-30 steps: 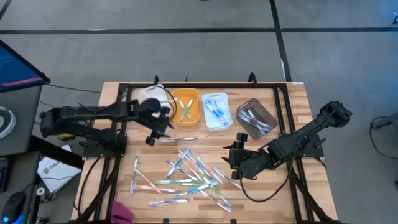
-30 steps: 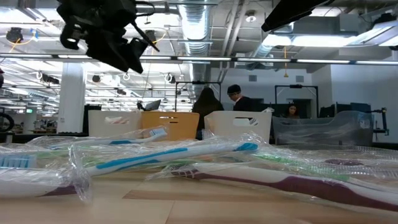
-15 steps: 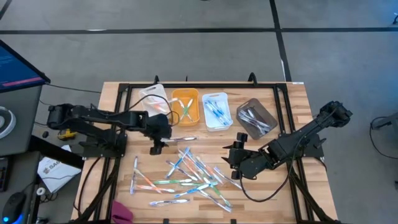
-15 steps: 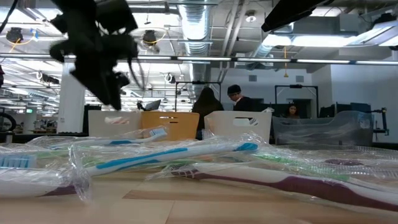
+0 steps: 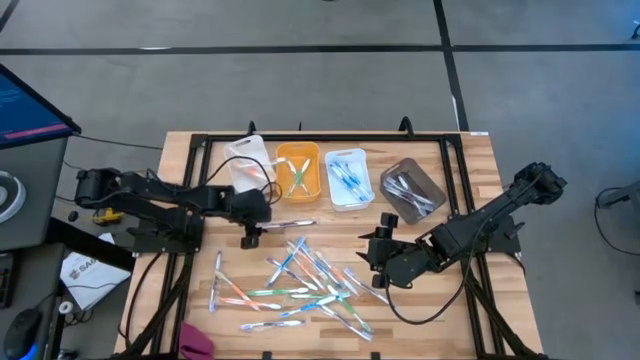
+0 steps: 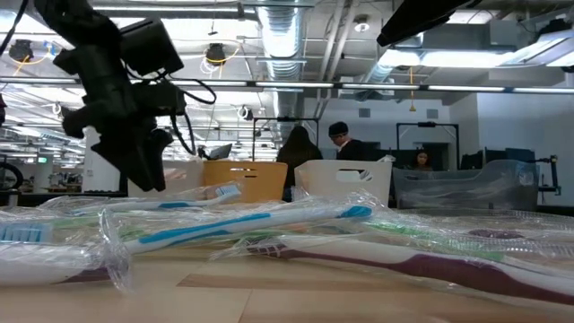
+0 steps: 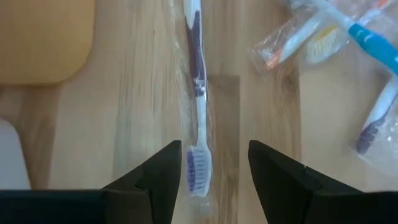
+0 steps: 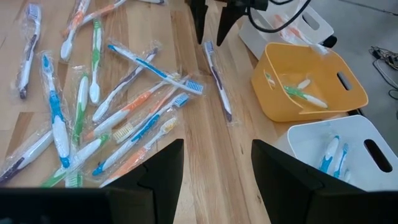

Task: Pick & Place Toothbrushes
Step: Put the white violet toothbrush into the black transparent bin

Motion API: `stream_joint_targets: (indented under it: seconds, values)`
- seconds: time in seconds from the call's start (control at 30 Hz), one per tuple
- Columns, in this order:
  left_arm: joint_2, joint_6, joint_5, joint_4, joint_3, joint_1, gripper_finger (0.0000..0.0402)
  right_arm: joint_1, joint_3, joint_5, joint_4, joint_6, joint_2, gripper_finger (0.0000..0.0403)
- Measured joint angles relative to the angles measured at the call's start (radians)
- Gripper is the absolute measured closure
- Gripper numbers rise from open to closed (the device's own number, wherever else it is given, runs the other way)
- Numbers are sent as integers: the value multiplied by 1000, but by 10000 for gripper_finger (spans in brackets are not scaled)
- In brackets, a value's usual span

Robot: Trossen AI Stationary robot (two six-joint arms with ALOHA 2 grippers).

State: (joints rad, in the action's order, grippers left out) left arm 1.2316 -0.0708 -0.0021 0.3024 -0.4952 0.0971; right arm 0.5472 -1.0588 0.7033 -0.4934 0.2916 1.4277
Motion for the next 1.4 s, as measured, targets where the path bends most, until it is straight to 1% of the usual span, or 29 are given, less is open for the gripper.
stream_joint_targets:
  seconds: [0.2, 0.57, 0.83, 0.97, 1.2, 1.3, 1.4]
  values:
    - [0, -1, 10, -22, 35, 0, 220, 0, 0, 0, 0, -3, 0, 221]
    - [0, -1, 12, -44, 36, 0, 220, 0, 0, 0, 0, -3, 0, 221]
    - [0, -2, -3, -65, 36, 0, 220, 0, 0, 0, 0, -3, 0, 221]
    - [8, -3, -36, -76, 36, 0, 220, 0, 0, 0, 0, -3, 0, 221]
    - [73, -4, -40, -192, 83, 0, 220, 0, 0, 0, -4, -3, 0, 221]
    - [105, -29, -36, -236, 96, 0, 220, 0, 0, 0, -4, -4, 0, 221]
    - [128, -28, -35, -247, 97, 0, 220, 0, 0, 0, -4, -4, 0, 221]
